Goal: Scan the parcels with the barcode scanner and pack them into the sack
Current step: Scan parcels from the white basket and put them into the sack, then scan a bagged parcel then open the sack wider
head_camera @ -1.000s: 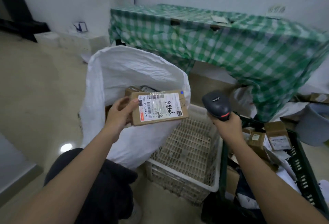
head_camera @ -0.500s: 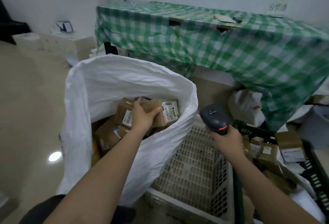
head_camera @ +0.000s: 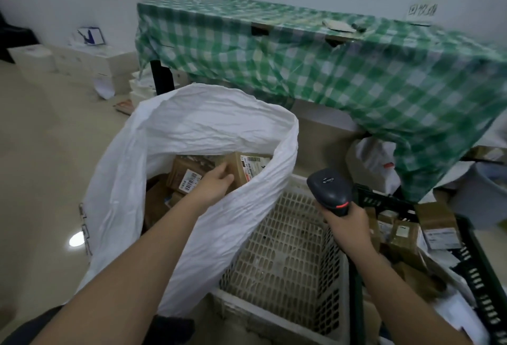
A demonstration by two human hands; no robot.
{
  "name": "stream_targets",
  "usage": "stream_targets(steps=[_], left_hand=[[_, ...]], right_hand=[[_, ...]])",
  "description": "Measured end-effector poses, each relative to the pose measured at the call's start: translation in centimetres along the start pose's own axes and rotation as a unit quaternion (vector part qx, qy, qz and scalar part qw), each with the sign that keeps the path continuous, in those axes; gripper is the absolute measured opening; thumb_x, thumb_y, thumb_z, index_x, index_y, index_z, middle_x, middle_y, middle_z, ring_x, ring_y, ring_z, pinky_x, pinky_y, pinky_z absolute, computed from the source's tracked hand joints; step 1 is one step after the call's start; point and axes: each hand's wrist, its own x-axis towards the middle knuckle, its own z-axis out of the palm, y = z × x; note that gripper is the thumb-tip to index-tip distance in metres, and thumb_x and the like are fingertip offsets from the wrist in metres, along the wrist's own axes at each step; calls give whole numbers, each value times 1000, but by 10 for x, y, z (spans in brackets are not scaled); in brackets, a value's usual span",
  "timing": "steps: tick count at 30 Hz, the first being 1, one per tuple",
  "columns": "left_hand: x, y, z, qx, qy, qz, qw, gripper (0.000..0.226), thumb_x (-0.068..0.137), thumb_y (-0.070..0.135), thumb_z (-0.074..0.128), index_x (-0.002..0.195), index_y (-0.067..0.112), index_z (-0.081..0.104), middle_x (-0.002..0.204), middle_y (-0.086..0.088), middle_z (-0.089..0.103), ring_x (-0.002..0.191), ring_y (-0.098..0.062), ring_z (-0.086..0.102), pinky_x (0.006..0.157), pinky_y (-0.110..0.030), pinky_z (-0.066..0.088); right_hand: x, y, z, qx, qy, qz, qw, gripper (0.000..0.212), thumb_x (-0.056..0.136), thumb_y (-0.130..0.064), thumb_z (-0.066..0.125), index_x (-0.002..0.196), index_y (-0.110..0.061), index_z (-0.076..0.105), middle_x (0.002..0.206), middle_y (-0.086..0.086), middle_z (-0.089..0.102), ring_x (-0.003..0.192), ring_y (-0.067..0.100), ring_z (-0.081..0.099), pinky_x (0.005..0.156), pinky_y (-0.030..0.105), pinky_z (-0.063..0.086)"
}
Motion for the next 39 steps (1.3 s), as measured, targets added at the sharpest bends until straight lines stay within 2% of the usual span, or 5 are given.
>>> stream_targets(steps=[10, 20, 30, 35, 39], left_hand=[[-100, 38, 65, -30, 121, 178, 976, 30, 94, 11, 58, 123, 20, 54, 122, 5, 54, 105, -8, 53, 84, -19, 42], [-119, 34, 231, 57, -109, 137, 983, 32, 92, 22, 64, 122, 17, 55, 108, 5, 56, 99, -10, 55, 87, -23, 44], [-107, 1, 404, 122, -290, 39, 948, 33, 89, 24, 68, 118, 10, 59, 110, -3, 61, 104, -16, 58, 85, -21, 45], [-95, -24, 464, 185, -317, 2, 930, 29, 89, 30, 67, 105, 7, 62, 107, -13, 66, 102, -30, 61, 82, -29, 46], [-87, -38, 498, 191, -306, -34, 932, 49, 90, 36, 64, 126, 5, 56, 119, -7, 60, 115, -27, 52, 76, -24, 33]], right_hand=[[-37, 17, -74, -80, -62, -15, 995, 12, 80, -16, 77, 83, -10, 67, 72, 5, 68, 67, 17, 61, 62, 33, 44], [-43, 87, -201, -139, -53, 37, 988, 19, 81, -16, 78, 89, -3, 66, 76, 13, 68, 71, 23, 62, 62, 35, 44], [-38, 181, -264, -49, 32, 143, 988, 24, 80, -14, 79, 94, 1, 67, 88, 27, 69, 74, 16, 55, 44, 12, 40], [-34, 202, -274, -35, 12, 137, 990, 23, 80, -11, 78, 98, -14, 63, 74, -10, 62, 61, -7, 54, 48, 5, 39], [-30, 216, -281, -30, 38, 154, 987, 17, 83, -11, 75, 80, -17, 59, 63, -6, 56, 43, -8, 51, 41, 7, 35]])
